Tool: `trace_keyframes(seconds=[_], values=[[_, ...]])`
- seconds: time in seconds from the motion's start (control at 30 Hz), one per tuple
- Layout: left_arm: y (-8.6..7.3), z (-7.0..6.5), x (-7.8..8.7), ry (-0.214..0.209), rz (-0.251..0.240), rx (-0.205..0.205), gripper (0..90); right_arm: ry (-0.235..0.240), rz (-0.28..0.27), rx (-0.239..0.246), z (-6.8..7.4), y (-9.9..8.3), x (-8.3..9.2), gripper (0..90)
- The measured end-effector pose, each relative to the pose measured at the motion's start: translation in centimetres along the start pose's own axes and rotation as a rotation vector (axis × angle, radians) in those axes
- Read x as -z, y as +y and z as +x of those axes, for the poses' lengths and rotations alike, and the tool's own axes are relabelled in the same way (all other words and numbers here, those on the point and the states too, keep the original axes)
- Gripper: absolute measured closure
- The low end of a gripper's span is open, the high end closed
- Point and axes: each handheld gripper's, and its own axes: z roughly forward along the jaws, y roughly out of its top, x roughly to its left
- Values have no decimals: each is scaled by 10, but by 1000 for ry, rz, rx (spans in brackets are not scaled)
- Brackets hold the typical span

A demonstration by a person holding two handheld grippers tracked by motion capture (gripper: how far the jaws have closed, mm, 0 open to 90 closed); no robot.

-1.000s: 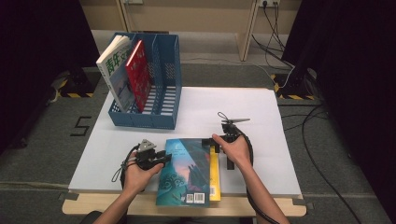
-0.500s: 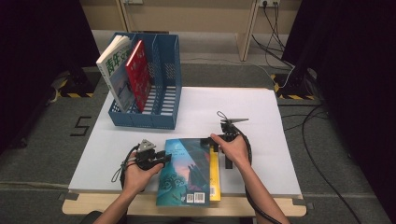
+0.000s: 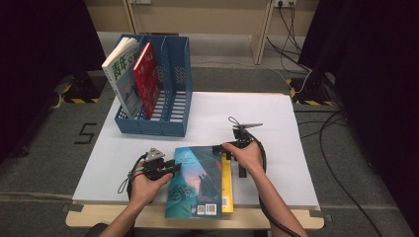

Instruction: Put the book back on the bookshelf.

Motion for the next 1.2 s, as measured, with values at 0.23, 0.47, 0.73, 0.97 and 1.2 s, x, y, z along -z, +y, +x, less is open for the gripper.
trace_keyframes(seconds=[0.23,0.47,0.73,0.97,1.2], values=[[0,2,0,1,-2,4,620,18,-16,14,6,3,7,644],[0,2,0,0,-8,8,620,2,-6,-2,5,3,4,615],[0,2,0,1,-8,8,620,50,38,-23,3,-2,-8,578],[0,3,1,6,-6,4,612,73,31,-33,3,0,-4,637],[4,8,5,-2,-23,23,528,119,10,-48,12,2,6,714]])
